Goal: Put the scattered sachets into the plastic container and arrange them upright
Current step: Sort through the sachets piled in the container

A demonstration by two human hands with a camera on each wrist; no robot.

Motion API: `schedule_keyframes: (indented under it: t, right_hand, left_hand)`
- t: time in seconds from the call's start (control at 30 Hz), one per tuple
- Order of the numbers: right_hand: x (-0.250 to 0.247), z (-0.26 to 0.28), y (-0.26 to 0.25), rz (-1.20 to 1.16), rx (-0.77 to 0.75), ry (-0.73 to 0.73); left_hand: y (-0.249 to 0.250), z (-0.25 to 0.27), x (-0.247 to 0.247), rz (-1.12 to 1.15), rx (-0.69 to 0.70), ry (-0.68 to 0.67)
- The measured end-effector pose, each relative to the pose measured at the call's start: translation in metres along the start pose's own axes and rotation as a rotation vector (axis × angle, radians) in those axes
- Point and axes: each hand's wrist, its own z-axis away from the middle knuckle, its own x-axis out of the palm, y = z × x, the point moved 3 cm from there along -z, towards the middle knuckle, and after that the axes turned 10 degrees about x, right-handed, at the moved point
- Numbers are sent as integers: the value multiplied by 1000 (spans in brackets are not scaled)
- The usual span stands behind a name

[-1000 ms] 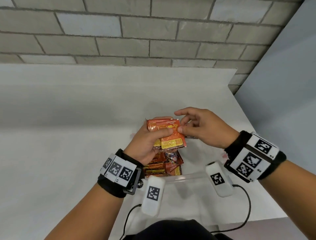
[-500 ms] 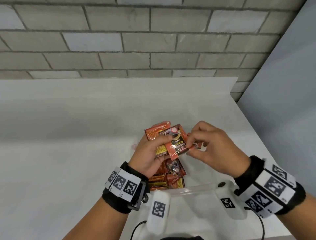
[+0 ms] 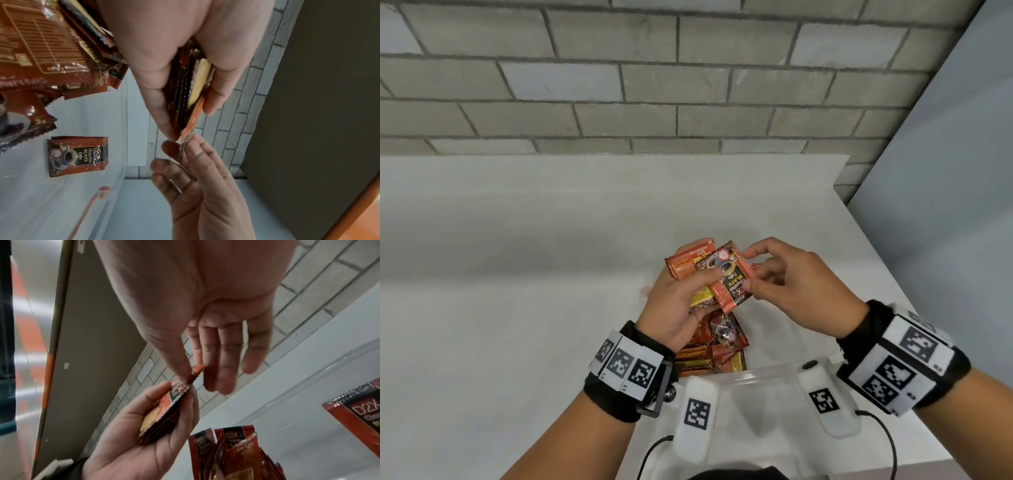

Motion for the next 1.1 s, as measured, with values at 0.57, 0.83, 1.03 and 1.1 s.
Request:
schedule_keyframes:
  t: [0.57,0.83,1.03,1.1]
  right_hand:
    - [-17,-15,0,-131,51,3]
    - [-38,-41,24,440,64,91]
    - [-14,-72,56,851,183,-70]
    - [-14,-77,56,945,192,-76]
  left_hand:
    - [-1,7,-3,-49,-10,-18]
    - [1,6,-14,-120,-51,47]
    - [6,10,-16,-97,-50,42]
    - [6,11,-18,-94,-56,43]
